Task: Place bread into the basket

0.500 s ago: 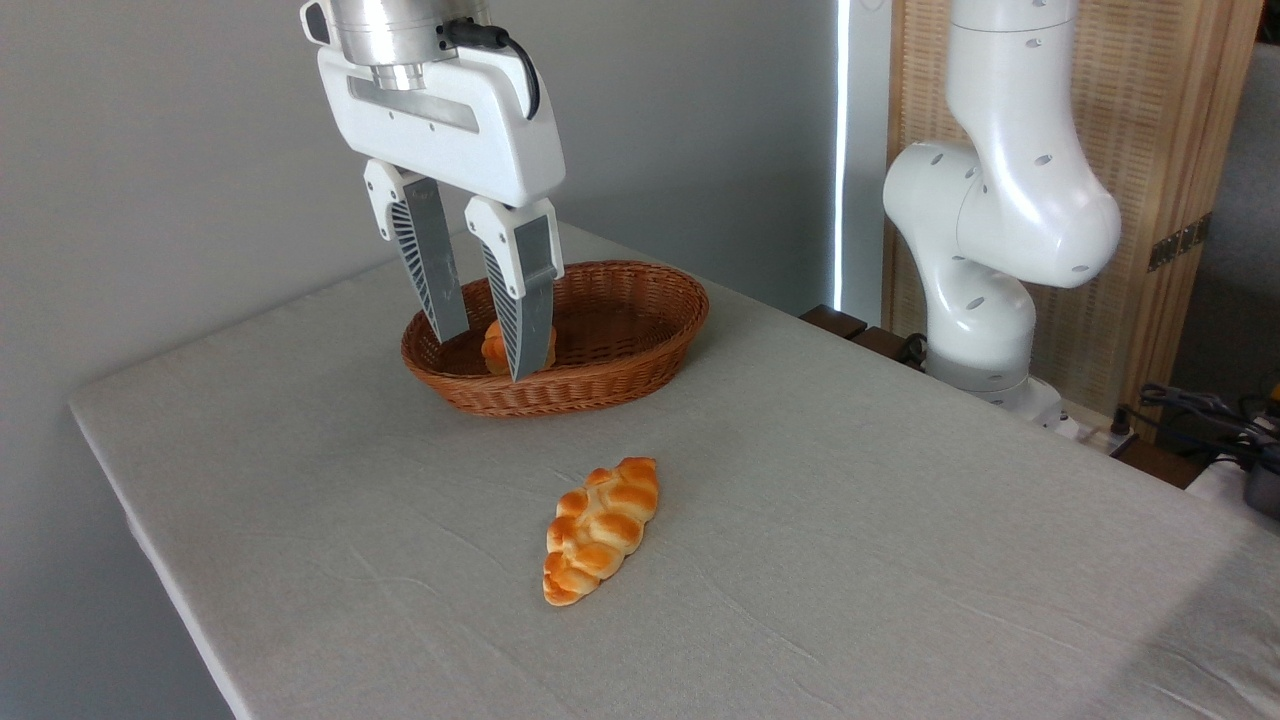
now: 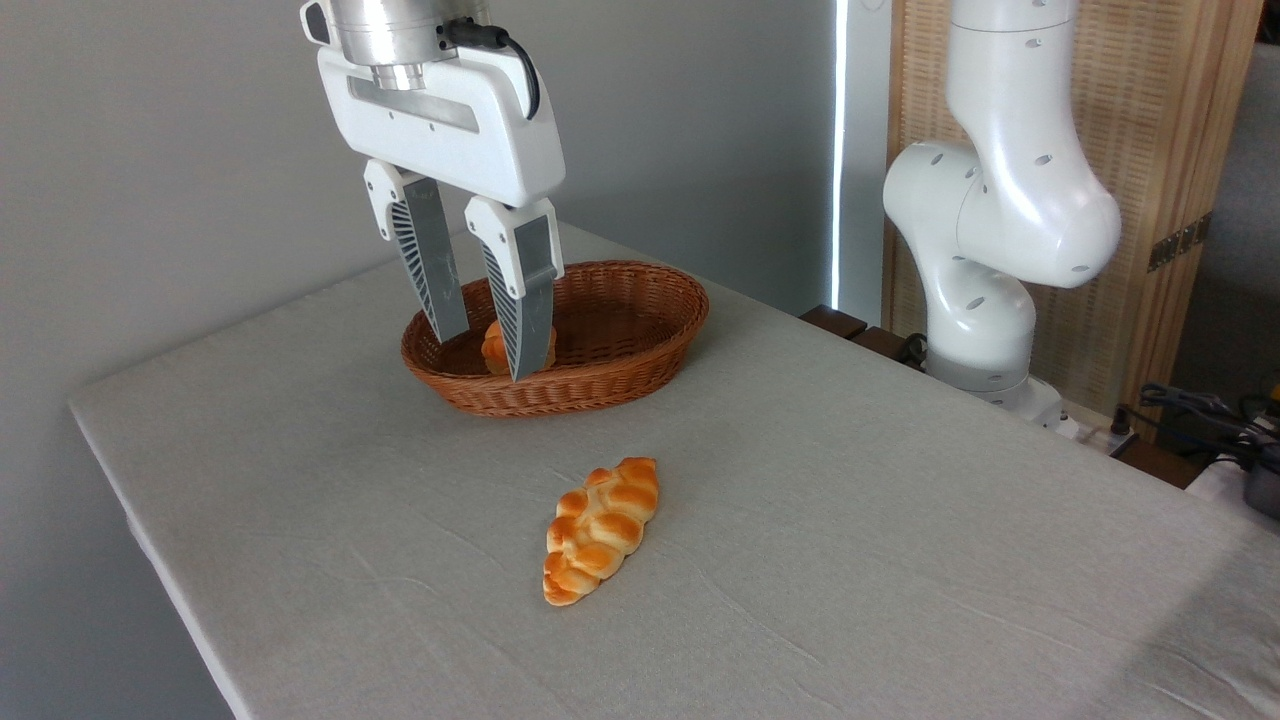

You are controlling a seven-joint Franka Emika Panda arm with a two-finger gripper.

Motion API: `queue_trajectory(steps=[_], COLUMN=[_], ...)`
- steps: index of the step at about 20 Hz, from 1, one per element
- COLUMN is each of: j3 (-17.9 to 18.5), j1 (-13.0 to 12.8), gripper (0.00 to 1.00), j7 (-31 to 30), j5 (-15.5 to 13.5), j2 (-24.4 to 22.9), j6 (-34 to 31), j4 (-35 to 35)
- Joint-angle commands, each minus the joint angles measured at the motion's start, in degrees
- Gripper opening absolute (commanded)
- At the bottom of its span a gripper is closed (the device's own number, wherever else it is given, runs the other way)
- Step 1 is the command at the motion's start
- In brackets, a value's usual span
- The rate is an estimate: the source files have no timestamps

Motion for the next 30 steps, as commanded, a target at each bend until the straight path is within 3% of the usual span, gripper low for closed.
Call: queue_trajectory(steps=[1,8,13,17,19,21,25,28,30], j3=[0.3,2.0,1.9,1.7,0.1,-3.9,-5.3,-5.5,-6.0], j1=[0.1,-0.6,0.2,4.4,6.9,10.4,10.7,10.7,10.5], gripper=[1.00,1.00,1.00,1.00,1.00,1.00,1.00,1.00,1.00], j7=[0.7,0.8,-0.4,-2.4,-2.3,-2.3,-2.5,-2.8,-3.9], j5=[-0.1,-0.2,-1.4,-5.7,-5.9,-5.9,-6.1,-8.9,-9.2], j2=[-0.1,-2.3,-8.1,-11.0,-13.1,-14.5,-14.0,-13.7,-13.3], j6=[-1.2,-0.1,1.7,2.9,5.3,9.1,15.6,21.6,22.2], j4=[0.7,-2.2,-12.2,-17.1,-21.4,-26.5,-32.2,-36.5,-36.9])
